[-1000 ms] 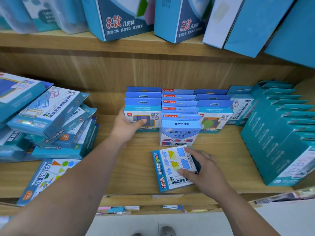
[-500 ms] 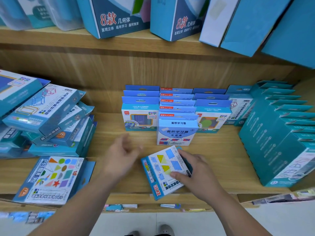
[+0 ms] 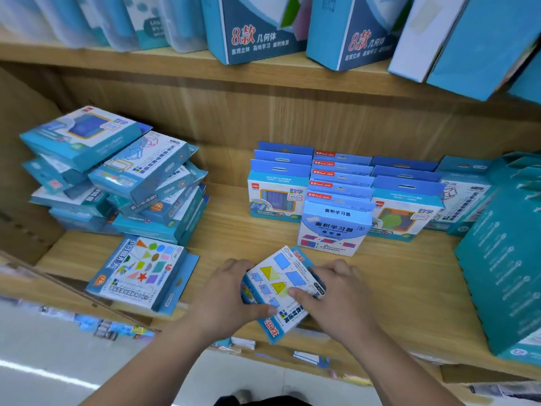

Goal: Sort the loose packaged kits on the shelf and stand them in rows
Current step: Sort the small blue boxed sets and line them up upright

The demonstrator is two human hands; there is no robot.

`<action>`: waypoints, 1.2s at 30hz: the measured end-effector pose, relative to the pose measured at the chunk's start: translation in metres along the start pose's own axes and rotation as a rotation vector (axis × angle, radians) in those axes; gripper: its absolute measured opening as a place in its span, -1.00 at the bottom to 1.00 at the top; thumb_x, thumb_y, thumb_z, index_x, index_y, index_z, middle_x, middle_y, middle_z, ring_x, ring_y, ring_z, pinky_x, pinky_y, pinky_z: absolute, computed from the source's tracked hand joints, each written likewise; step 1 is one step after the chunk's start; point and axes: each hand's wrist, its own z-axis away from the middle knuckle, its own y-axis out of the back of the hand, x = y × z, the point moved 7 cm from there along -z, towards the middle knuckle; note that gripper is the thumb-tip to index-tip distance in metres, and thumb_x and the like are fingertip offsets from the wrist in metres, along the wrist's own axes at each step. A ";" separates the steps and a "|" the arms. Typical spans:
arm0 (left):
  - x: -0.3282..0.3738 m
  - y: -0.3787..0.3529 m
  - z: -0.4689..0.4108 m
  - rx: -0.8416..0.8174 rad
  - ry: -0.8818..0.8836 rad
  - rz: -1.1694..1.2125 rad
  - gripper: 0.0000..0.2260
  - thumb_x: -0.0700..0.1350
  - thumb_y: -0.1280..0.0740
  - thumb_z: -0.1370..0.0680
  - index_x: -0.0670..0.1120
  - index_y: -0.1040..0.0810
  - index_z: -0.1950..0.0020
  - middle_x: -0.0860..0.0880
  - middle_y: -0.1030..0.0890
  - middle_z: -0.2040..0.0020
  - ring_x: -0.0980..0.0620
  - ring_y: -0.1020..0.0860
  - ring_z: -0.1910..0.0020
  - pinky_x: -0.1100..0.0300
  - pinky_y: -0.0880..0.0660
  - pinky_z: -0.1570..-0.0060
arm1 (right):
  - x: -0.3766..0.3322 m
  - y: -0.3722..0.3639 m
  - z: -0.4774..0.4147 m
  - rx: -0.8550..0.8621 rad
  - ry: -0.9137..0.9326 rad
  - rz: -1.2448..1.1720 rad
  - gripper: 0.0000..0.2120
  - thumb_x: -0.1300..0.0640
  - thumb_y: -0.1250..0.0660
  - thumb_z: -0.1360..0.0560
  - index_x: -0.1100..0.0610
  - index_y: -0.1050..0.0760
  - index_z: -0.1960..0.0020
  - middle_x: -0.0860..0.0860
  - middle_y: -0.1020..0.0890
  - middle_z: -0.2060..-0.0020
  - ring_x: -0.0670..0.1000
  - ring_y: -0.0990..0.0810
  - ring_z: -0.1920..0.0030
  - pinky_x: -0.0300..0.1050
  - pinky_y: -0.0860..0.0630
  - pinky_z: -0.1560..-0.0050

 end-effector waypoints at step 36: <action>-0.113 0.148 0.044 0.596 0.013 -0.312 -0.40 0.40 -0.42 -0.29 -0.02 -0.65 -0.10 0.01 -0.62 -0.05 -0.05 -0.57 -0.01 0.10 -0.51 0.04 | -0.114 -0.043 -0.051 0.209 0.260 -0.104 -0.43 -0.41 -0.31 -0.28 -0.08 -0.63 -0.13 -0.04 -0.52 -0.22 0.13 -0.47 -0.24 -0.03 -0.36 -0.26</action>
